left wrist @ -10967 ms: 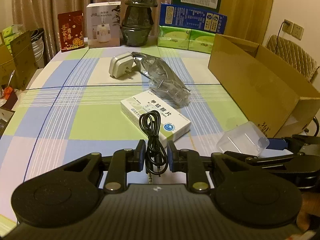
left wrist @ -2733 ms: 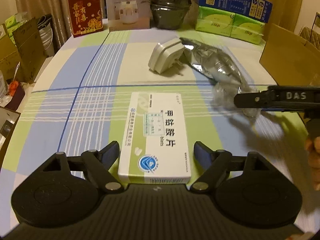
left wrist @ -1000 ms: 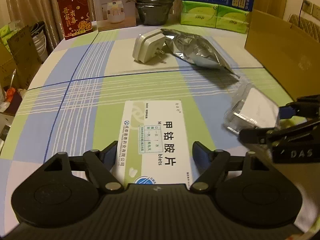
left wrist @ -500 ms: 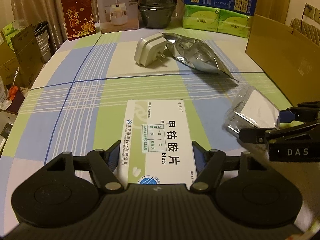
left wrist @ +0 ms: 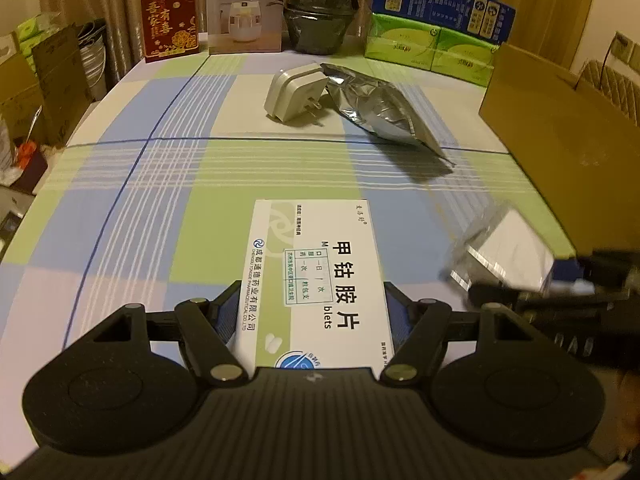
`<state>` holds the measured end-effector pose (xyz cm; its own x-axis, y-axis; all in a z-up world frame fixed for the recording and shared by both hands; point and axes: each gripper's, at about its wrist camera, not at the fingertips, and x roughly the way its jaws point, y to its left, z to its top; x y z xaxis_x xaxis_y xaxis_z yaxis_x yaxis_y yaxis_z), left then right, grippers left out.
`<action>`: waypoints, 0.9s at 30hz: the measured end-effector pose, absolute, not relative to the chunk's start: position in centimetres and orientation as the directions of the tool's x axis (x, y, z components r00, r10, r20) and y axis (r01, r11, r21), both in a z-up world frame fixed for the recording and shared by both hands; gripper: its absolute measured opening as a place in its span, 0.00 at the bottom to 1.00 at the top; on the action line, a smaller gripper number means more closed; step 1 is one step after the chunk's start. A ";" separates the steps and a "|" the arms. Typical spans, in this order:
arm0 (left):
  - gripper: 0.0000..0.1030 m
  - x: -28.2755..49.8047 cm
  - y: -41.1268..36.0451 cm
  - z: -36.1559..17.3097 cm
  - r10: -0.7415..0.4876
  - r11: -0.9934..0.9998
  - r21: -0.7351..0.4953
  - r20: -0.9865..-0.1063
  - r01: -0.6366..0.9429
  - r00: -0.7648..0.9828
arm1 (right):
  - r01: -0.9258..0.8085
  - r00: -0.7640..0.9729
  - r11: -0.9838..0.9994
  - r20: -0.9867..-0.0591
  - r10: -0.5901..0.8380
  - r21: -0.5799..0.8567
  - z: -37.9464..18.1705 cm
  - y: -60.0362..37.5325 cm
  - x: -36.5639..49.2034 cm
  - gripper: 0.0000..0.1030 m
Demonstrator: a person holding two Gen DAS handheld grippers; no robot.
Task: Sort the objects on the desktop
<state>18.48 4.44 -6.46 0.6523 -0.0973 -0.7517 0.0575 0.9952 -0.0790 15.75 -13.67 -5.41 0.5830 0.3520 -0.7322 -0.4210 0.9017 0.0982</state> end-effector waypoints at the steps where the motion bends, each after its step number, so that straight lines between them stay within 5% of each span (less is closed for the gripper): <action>1: 0.65 18.0 4.2 -6.2 -0.102 0.995 -0.084 -0.749 0.059 0.655 | -0.417 0.589 0.904 -0.729 0.349 0.095 -5.0 -13.9 15.2 0.58; 27: 0.65 7.9 -1.3 2.4 -0.135 0.990 -0.124 -0.677 0.069 0.724 | -0.272 0.709 0.954 -0.644 0.287 0.125 3.0 -22.1 7.1 0.58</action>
